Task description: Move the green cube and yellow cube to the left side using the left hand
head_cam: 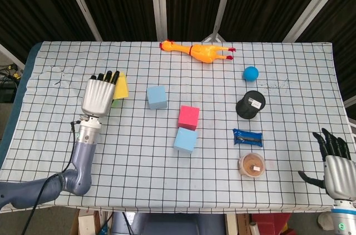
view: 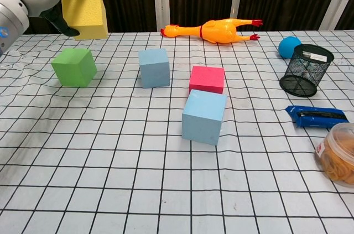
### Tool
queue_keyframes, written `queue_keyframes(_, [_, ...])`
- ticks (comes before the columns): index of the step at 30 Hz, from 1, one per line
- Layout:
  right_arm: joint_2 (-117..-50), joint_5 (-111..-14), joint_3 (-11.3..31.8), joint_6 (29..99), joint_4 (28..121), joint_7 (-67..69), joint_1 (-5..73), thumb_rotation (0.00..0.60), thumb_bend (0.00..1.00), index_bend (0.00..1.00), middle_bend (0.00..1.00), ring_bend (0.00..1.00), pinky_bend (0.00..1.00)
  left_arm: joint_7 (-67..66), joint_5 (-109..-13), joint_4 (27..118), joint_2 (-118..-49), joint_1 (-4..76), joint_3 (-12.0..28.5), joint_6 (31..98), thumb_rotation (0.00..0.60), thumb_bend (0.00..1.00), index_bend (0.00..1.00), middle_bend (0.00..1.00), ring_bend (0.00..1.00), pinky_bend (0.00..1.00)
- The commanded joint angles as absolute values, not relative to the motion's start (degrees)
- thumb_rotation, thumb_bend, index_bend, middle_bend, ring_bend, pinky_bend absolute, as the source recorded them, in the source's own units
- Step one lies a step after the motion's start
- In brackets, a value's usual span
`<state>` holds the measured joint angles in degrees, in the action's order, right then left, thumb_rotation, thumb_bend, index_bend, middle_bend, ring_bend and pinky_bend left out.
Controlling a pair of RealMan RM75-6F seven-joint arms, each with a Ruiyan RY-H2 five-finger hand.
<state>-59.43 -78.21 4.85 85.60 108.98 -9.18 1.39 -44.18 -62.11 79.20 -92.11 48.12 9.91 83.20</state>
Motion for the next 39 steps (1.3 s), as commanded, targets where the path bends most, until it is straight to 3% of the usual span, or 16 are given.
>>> queue_keyframes(1, [-59.3,-78.3,4.8,85.7,109.0,-9.1,1.3,0.6,0.04,0.12,0.0,0.06,0.0,-36.3,-62.7,96.3,-82.9,42.8,7.9,80.9,0.6,0.26,0.27,0.54,0.51,0.65])
queue_keyframes(6, [-59.2,-78.6,4.7,86.0,109.2,-9.0,1.1,0.6,0.04,0.12,0.0,0.06,0.0,-34.5,-59.1,108.5,-72.4,39.0,2.5,74.8,0.6,0.26,0.27,0.52,0.51,0.65])
queue_keyframes(12, [-59.4,-78.9,4.5,86.0,109.5,-9.8,1.1,0.6,0.04,0.12,0.0,0.06,0.0,-31.4,-59.7,109.4,-66.8,36.8,-0.9,70.8,0.6,0.2,0.25,0.47,0.47,0.63])
queue_keyframes(18, [-59.8,-78.5,4.5,85.6,109.5,-10.8,1.4,0.6,0.04,0.12,0.0,0.06,0.0,-26.0,-60.3,106.3,-66.1,36.2,-2.7,64.2,0.6,0.06,0.2,0.23,0.28,0.53])
queue_keyframes(22, [-59.9,-77.8,4.6,85.1,109.5,-10.8,1.6,0.6,0.04,0.12,0.0,0.06,0.0,-18.1,-62.6,105.0,-66.1,36.8,-2.1,58.6,0.6,0.0,0.1,0.05,0.13,0.44])
queue_keyframes(26, [-60.1,-77.6,4.8,85.1,109.5,-11.2,1.7,0.6,0.04,0.12,0.0,0.06,0.0,-7.3,-70.2,105.0,-64.1,36.8,-0.6,55.8,0.6,0.0,0.04,0.0,0.0,0.34])
queue_keyframes(30, [-60.1,-77.7,4.8,85.2,109.4,-11.2,1.6,0.6,0.04,0.12,0.0,0.06,0.0,-0.4,-79.7,108.8,-58.6,32.4,-0.2,65.0,0.6,0.0,0.03,0.0,0.0,0.31])
queue_keyframes(33, [-59.9,-78.1,4.6,85.5,109.5,-10.8,1.5,0.6,0.04,0.12,0.0,0.06,0.0,0.9,-85.3,109.6,-55.1,26.9,-2.4,73.2,0.6,0.0,0.04,0.0,0.0,0.31])
queue_keyframes(39, [-60.0,-79.2,4.4,86.0,109.5,-10.8,1.3,0.6,0.04,0.12,0.0,0.06,0.0,-3.2,-90.9,105.7,-54.8,14.0,-6.6,90.9,0.6,0.01,0.08,0.0,0.0,0.31])
